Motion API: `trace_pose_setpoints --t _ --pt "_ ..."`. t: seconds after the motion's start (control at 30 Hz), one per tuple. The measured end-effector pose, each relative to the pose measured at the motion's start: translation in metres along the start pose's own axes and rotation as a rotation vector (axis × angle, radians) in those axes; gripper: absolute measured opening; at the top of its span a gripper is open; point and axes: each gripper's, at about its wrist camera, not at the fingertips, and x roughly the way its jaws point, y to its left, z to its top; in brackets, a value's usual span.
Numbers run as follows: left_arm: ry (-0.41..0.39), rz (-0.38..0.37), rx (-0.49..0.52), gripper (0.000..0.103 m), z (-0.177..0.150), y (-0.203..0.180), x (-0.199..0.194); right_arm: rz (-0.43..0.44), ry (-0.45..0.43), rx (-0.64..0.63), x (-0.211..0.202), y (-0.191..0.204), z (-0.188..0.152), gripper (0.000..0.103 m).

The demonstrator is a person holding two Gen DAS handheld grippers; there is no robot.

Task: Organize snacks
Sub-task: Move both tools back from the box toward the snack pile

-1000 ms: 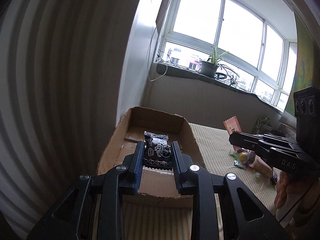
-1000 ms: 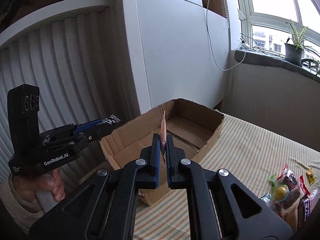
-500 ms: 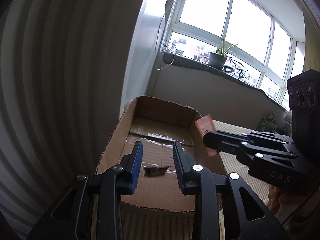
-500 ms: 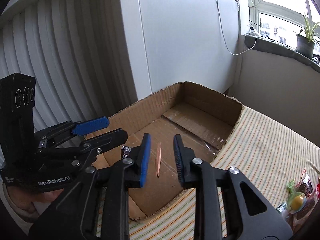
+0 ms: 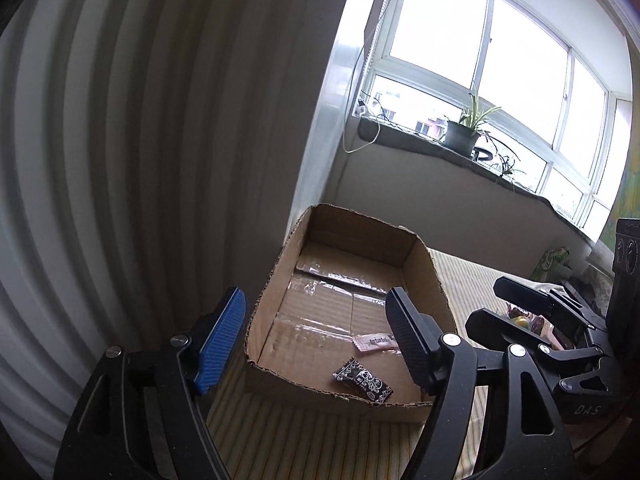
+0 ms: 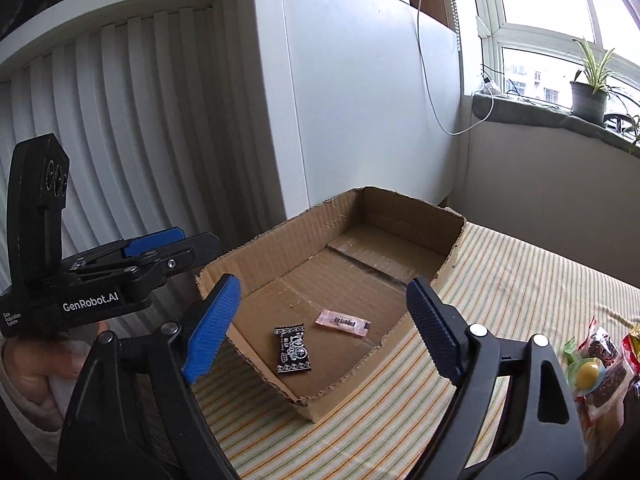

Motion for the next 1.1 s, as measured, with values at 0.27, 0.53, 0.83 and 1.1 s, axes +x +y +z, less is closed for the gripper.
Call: trace_pose_setpoints --t 0.27,0.53,0.83,1.1 --pt "0.002 0.025 0.014 0.079 0.001 -0.009 -0.015 -0.099 -0.019 -0.036 -0.021 0.012 -0.018 0.103" --pt "0.035 -0.021 0.082 0.080 0.000 -0.070 -0.010 -0.194 -0.066 0.030 -0.078 -0.036 -0.045 0.103" --pt "0.112 -0.204 0.217 0.080 -0.021 -0.180 0.015 -0.445 -0.082 0.178 -0.171 -0.132 -0.094 0.103" --pt "0.160 -0.334 0.313 0.080 -0.038 -0.246 0.019 -0.617 -0.075 0.304 -0.229 -0.188 -0.129 0.103"
